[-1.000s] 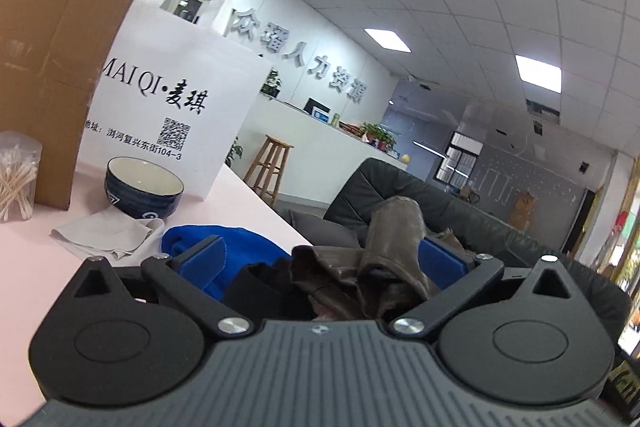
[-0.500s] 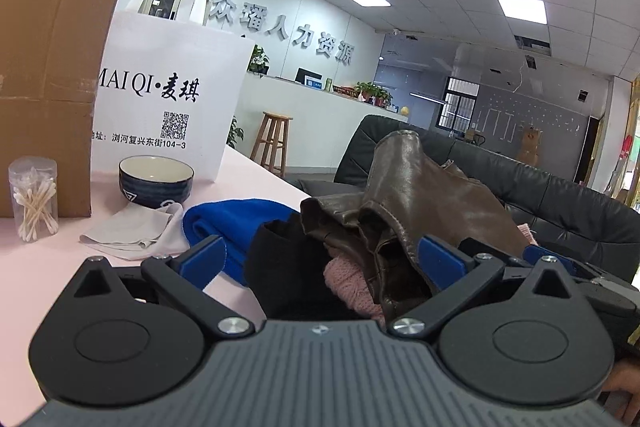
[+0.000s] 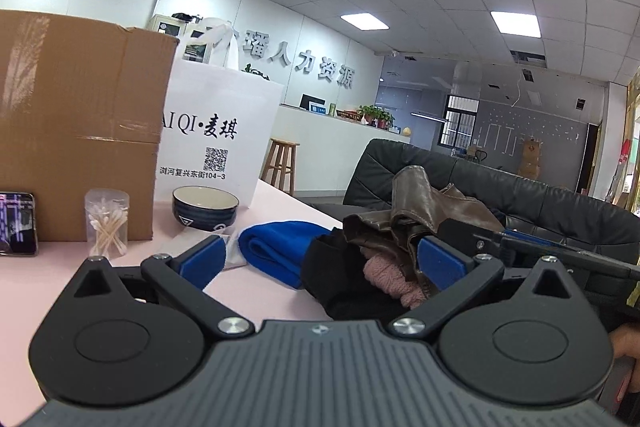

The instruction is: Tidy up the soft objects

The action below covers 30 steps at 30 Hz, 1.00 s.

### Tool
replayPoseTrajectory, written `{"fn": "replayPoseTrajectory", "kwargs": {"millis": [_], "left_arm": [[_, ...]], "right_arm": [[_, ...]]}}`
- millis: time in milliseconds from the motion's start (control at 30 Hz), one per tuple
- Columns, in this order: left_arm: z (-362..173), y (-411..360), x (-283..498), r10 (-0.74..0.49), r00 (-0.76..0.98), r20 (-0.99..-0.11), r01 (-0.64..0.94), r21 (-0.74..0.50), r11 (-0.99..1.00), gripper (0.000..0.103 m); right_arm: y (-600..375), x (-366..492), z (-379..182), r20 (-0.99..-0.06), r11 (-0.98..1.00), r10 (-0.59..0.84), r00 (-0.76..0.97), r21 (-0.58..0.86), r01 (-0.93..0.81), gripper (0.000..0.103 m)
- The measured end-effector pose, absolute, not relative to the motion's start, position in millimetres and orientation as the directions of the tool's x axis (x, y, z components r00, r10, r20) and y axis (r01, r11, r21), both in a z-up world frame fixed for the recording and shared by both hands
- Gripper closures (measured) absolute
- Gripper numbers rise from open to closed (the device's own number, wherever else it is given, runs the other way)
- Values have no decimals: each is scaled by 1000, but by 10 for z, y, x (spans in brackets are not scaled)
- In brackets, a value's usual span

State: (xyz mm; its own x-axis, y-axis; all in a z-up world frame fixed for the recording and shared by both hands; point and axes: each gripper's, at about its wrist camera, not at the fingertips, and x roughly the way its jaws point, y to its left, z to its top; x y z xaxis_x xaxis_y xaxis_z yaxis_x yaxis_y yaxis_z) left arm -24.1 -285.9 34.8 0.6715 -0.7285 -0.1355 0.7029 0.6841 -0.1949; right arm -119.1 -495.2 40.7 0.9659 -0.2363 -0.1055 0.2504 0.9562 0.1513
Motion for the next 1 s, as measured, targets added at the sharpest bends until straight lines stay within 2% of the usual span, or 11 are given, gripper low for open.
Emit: {"fn": "replayPoseTrajectory", "kwargs": {"millis": [500, 700, 1000], "left_arm": [[288, -1960, -509, -644, 761, -74, 624, -184, 759, 0], [253, -1637, -577, -629, 774, -79, 612, -160, 774, 0], [148, -1019, -621, -447, 890, -92, 442, -68, 895, 0]], "right_arm": [[-4076, -1152, 523, -99, 990, -101, 990, 88, 110, 0], [-3803, -1069, 436, -100, 985, -74, 992, 151, 89, 0], [-3343, -808, 184, -159, 986, 4, 987, 166, 23, 0]]}}
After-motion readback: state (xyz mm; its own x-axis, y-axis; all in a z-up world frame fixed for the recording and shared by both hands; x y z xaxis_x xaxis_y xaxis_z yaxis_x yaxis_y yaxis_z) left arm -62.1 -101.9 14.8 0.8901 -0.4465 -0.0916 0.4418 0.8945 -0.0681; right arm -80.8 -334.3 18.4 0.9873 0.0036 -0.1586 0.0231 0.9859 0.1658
